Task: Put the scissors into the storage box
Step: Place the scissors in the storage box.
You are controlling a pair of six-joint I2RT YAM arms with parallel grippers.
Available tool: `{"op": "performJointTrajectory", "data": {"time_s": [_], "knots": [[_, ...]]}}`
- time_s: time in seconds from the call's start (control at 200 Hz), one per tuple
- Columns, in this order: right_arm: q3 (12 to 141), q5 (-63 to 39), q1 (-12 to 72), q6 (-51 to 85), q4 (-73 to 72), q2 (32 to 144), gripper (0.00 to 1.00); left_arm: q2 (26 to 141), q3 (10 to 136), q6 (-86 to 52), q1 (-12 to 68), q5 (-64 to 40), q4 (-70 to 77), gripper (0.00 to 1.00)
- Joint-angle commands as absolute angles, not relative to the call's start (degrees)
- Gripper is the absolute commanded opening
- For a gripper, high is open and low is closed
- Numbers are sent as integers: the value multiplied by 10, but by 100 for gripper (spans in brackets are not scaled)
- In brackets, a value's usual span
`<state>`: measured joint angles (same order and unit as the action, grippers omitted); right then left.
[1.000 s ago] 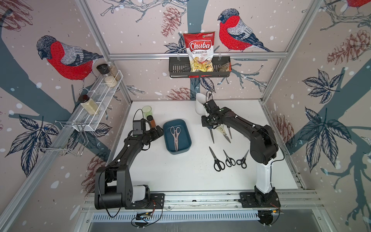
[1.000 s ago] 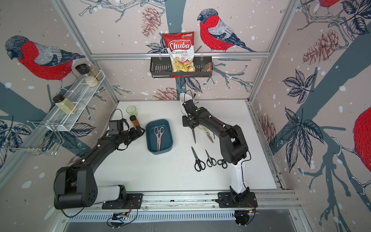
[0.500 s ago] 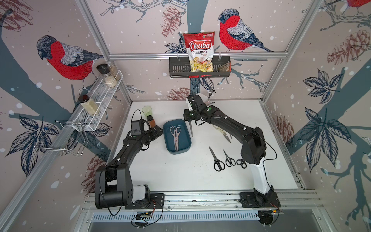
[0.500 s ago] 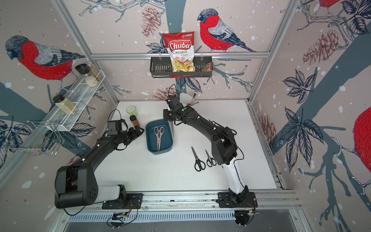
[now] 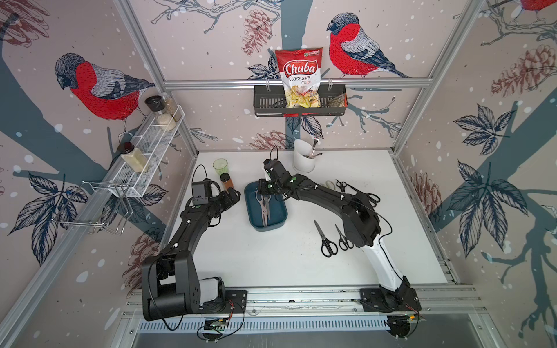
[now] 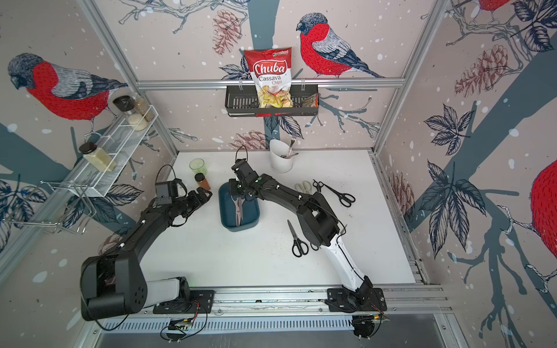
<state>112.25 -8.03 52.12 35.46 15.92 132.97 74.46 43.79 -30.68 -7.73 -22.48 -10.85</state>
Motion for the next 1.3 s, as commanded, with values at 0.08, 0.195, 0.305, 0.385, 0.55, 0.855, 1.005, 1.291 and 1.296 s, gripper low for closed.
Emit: {"op": "performJointTrajectory", "data": {"time_s": [0.08, 0.195, 0.305, 0.385, 0.55, 0.855, 1.005, 1.291, 1.296], "knots": [[1108, -66, 521, 385, 131, 1348, 0, 739, 435, -309, -79, -224, -92, 94], [1108, -58, 520, 386, 136, 1358, 0, 740, 435, -309, -79, -225, -92, 94], [1109, -56, 520, 386, 139, 1364, 0, 741, 436, -309, -79, -225, -91, 94], [1110, -53, 520, 386, 141, 1366, 7, 741, 436, -310, -79, -225, -92, 94], [1129, -39, 519, 365, 159, 1363, 21, 742, 435, -311, -79, -226, -91, 94], [1143, -34, 500, 340, 169, 1309, 36, 743, 434, -310, -79, -223, -90, 94], [1100, -18, 489, 309, 180, 1251, 38, 742, 430, -313, -79, -230, -85, 94], [890, 36, 482, 275, 217, 1094, 39, 736, 435, -303, 9, -179, -111, 93], [885, 37, 482, 275, 218, 1091, 39, 736, 436, -302, 13, -178, -112, 93]]}}
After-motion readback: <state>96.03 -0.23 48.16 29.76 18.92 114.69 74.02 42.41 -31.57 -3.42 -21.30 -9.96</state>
